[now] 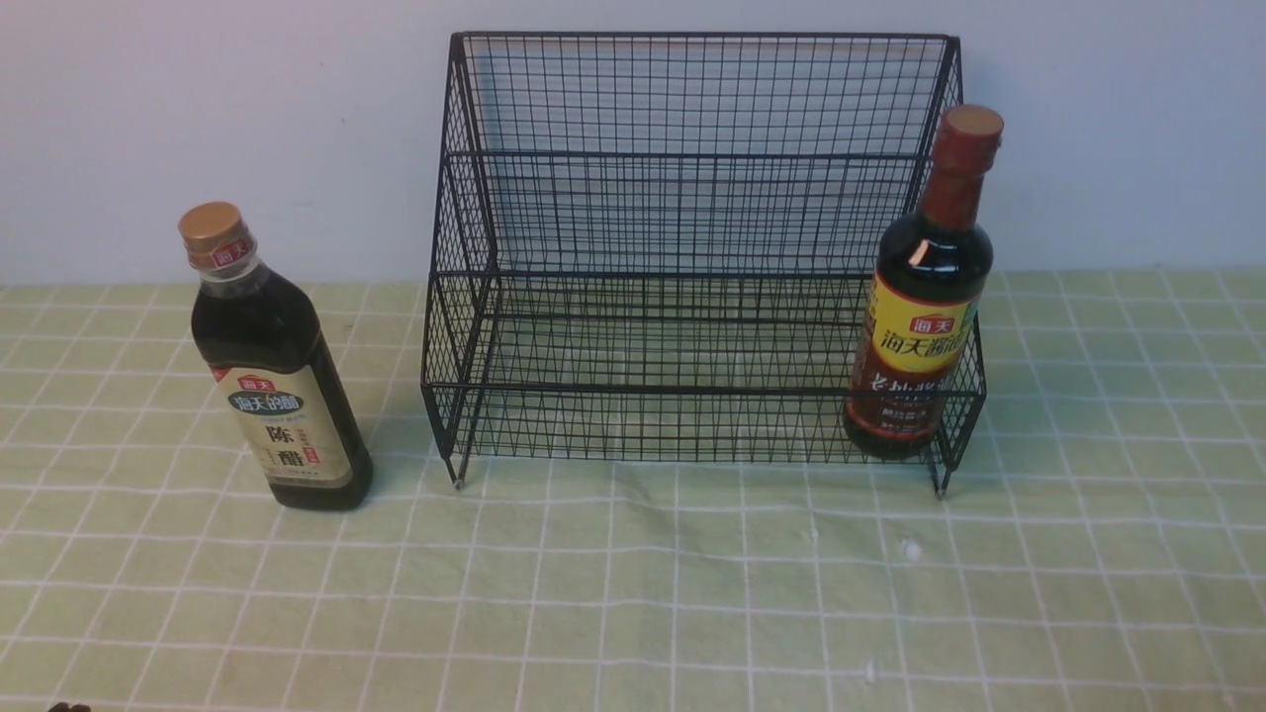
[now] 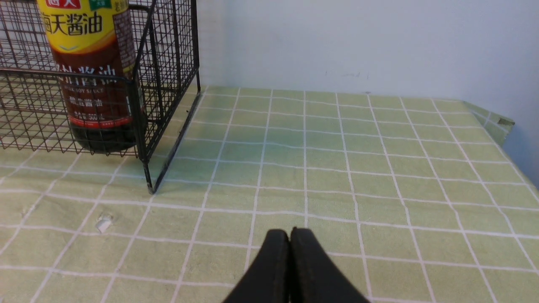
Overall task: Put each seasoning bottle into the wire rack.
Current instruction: Use the left arm to grab the condiment bottle closest to it
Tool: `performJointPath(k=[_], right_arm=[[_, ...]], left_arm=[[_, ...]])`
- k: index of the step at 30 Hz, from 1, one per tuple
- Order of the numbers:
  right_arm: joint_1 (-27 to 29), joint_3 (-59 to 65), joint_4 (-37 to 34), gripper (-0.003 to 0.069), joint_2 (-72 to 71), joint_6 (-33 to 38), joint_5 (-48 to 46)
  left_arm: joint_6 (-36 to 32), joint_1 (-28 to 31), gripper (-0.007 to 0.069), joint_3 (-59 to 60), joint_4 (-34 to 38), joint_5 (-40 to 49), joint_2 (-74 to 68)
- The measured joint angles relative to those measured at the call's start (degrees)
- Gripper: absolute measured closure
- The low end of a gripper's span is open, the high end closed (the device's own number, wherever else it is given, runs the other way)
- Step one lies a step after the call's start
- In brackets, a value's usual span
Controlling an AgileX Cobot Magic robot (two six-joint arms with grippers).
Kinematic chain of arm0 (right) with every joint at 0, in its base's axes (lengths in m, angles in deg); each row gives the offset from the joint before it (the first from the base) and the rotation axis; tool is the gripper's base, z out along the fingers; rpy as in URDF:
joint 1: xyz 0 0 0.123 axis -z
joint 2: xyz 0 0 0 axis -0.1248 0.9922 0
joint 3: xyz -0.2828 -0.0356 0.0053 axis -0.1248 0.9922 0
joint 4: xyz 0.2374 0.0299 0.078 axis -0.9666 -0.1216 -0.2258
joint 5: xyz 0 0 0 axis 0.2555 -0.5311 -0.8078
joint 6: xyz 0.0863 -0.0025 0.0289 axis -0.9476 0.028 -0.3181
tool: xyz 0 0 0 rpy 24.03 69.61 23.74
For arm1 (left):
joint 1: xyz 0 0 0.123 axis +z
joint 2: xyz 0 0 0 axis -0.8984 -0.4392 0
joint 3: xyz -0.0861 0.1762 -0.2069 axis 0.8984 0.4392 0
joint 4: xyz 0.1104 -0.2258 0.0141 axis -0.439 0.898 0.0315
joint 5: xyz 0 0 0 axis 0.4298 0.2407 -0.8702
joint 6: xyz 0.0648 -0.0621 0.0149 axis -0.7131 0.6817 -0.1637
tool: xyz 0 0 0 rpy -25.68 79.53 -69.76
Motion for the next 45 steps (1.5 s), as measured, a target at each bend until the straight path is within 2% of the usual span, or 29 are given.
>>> performJointPath(k=[10,13,17,18,22,23,26,30,33,36,39,45], right_arm=[[0.0,0.0,0.0,0.0671,0.0,0.0,0.0],[0.0,0.0,0.0,0.0671,0.0,0.0,0.0],[0.0,0.0,0.0,0.0671,0.0,0.0,-0.04],[0.0,0.0,0.0,0.0671,0.0,0.0,-0.04],[0.0,0.0,0.0,0.0671,0.0,0.0,-0.04],[0.0,0.0,0.0,0.0671,0.0,0.0,-0.04],[0.0,0.0,0.0,0.0671,0.0,0.0,-0.04],[0.0,0.0,0.0,0.0671,0.0,0.0,-0.04],[0.0,0.0,0.0,0.0671,0.0,0.0,-0.04],[0.0,0.0,0.0,0.0671,0.0,0.0,-0.04],[0.0,0.0,0.0,0.0671,0.0,0.0,-0.04],[0.0,0.0,0.0,0.0671,0.0,0.0,-0.04]], left_arm=[[0.0,0.0,0.0631,0.0,0.07,-0.17,0.0],[0.53,0.0,0.0631,0.11,2.43,-2.91,0.0],[2.62,0.0,0.0631,0.11,6.99,-12.75,0.0],[4.13,0.0,0.0631,0.11,9.81,-17.98,0.0],[6.36,0.0,0.0631,0.11,12.56,-28.41,0.0],[6.36,0.0,0.0631,0.11,13.09,-34.95,0.0],[7.25,0.0,0.0631,0.11,12.17,-42.75,-0.54],[9.46,0.0,0.0615,-0.88,7.35,-44.03,-5.26],[13.66,0.0,0.0523,-5.27,-0.26,-43.21,-15.83],[15.87,0.0,0.0431,-9.22,-3.81,-44.47,-24.81],[17.82,0.0,0.0276,-14.75,-5.64,-47.98,-36.38],[18.56,0.0,0.0083,-22.28,-6.23,-53.1,-52.6]])
